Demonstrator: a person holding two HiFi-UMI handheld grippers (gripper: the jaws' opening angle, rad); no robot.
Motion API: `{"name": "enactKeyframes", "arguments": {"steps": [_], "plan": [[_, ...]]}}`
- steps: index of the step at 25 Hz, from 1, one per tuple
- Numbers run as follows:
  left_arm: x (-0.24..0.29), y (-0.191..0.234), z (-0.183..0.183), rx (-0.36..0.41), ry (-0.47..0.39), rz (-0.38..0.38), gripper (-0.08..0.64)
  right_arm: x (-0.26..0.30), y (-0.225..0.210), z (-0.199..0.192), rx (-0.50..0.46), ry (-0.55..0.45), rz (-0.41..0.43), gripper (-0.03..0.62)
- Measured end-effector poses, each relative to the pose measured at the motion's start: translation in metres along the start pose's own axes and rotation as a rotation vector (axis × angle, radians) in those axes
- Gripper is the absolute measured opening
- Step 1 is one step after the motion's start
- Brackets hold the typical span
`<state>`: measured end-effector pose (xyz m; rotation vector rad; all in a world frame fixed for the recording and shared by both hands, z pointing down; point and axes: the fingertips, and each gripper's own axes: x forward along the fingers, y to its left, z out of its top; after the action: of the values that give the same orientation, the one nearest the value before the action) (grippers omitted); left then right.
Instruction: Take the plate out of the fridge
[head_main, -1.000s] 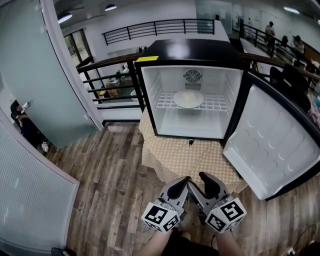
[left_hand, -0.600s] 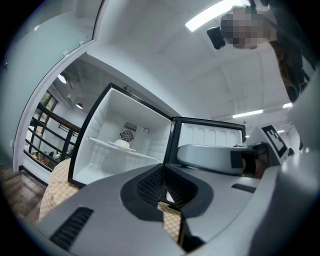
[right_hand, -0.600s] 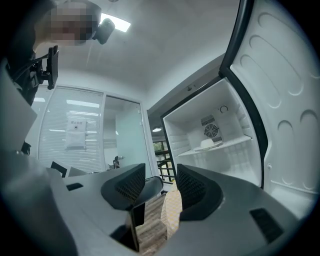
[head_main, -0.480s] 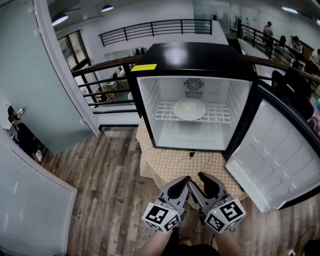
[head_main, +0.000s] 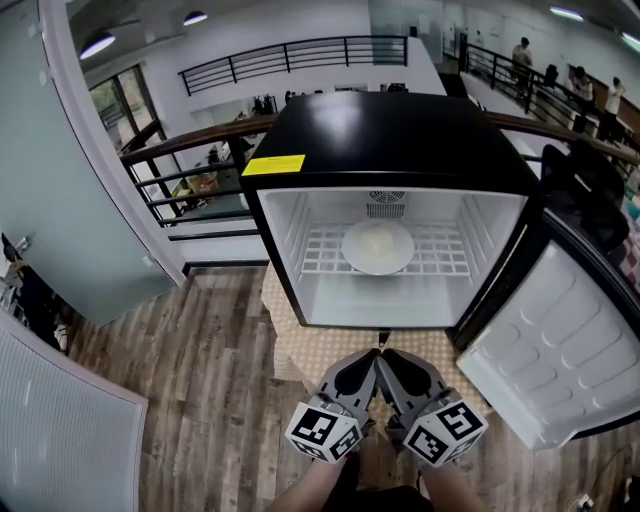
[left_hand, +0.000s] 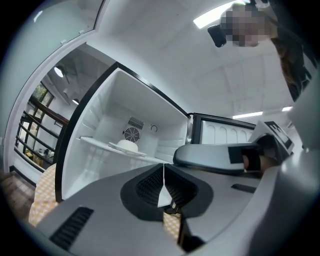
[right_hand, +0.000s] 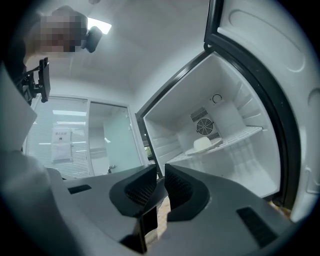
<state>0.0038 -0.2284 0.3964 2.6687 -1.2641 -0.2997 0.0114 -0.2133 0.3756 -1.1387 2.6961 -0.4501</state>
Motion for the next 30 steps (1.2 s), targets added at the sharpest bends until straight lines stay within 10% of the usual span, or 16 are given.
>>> {"name": "enactKeyframes", "arguments": {"steps": [30], "plan": [[0.058, 0.082, 0.002, -0.056, 0.052, -0.149, 0.015, 0.087, -0.073, -0.001, 0.139, -0.038, -0.230, 0.064]]}}
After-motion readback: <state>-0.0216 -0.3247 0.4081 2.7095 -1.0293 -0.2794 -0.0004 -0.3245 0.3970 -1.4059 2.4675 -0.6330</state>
